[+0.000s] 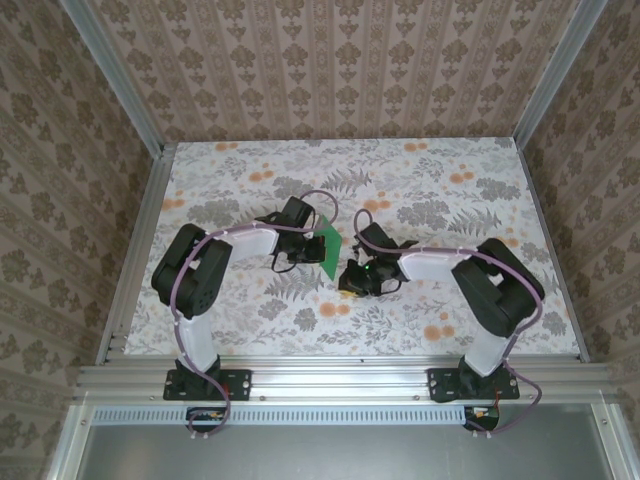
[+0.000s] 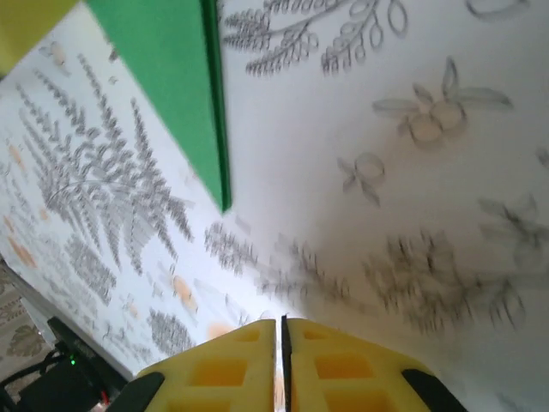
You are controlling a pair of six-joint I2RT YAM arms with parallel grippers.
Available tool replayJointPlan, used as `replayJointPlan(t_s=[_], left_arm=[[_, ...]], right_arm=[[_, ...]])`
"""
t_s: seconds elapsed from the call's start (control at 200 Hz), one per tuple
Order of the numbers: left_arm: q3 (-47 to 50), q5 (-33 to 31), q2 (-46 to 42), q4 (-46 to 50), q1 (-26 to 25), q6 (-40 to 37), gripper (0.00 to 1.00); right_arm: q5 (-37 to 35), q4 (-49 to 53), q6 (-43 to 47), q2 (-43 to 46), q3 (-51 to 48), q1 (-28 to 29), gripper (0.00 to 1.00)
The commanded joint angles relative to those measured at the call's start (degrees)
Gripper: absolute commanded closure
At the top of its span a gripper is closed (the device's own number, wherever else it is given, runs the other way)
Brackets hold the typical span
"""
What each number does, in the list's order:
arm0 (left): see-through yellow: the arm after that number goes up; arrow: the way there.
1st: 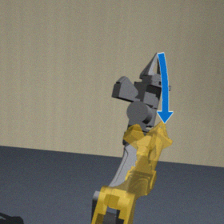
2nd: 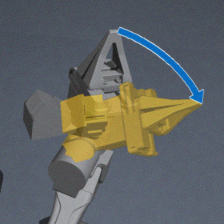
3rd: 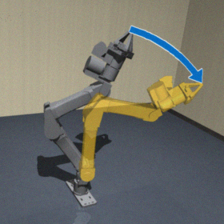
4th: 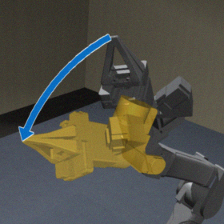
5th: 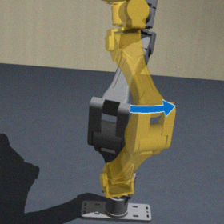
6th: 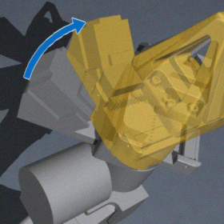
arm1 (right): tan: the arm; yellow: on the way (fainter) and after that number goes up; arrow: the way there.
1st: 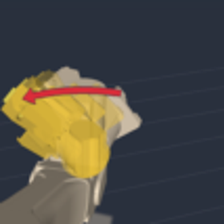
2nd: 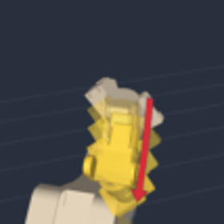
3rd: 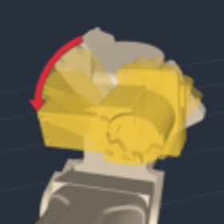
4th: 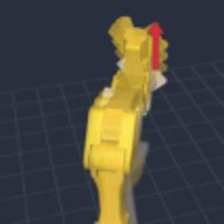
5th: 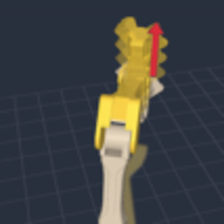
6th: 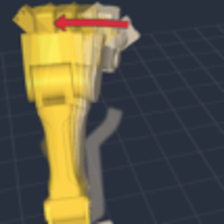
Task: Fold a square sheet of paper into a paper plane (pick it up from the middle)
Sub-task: Third fold the triangle at the center of the table, then move the paper to the center of the table.
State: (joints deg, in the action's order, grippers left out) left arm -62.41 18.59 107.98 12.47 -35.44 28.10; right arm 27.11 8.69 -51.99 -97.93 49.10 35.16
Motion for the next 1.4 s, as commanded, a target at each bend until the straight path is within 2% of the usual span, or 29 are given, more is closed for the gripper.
replayJointPlan(t_s=[0.0,0.06,0.16,0.26,0.45,0.535,0.695,0.93,1.14,1.395], left_arm=[[0.1,-0.5,-0.7,4.8,-0.7,-5.5,1.00],[-0.3,0.4,-2.7,5.3,-0.7,-6.2,1.00],[0.0,0.6,-7.0,5.1,-0.7,-5.5,0.89],[2.2,-0.5,-11.0,4.4,0.0,-2.0,0.81],[10.7,-4.8,-20.4,2.7,1.6,6.6,0.72],[14.0,-7.0,-25.2,3.4,2.2,9.7,0.67],[18.0,-9.1,-32.3,5.6,3.0,12.2,0.51],[20.0,-10.2,-35.9,7.5,3.1,12.6,0.40],[20.3,-10.9,-37.4,8.1,1.5,12.2,0.34],[19.4,-11.3,-35.9,5.9,-5.5,14.6,0.31]], right_arm=[[-5.0,1.6,2.3,7.8,-0.3,-1.4,0.81],[-8.1,1.7,3.8,9.7,-0.1,-2.8,0.77],[-9.9,0.6,6.1,8.7,1.9,-5.5,0.73],[-10.1,0.0,8.8,3.7,7.1,-6.9,0.72],[-6.4,0.9,12.0,-9.4,21.1,-7.0,0.70],[-7.1,5.3,13.5,-14.8,28.3,-5.9,0.69],[-9.5,12.5,15.3,-23.6,39.4,-4.1,0.68],[-15.8,21.8,15.0,-32.2,51.1,-4.0,0.66],[-21.0,28.0,11.3,-31.7,49.5,-4.2,0.66],[-25.1,24.9,-1.9,-19.2,31.9,-4.3,0.67]])
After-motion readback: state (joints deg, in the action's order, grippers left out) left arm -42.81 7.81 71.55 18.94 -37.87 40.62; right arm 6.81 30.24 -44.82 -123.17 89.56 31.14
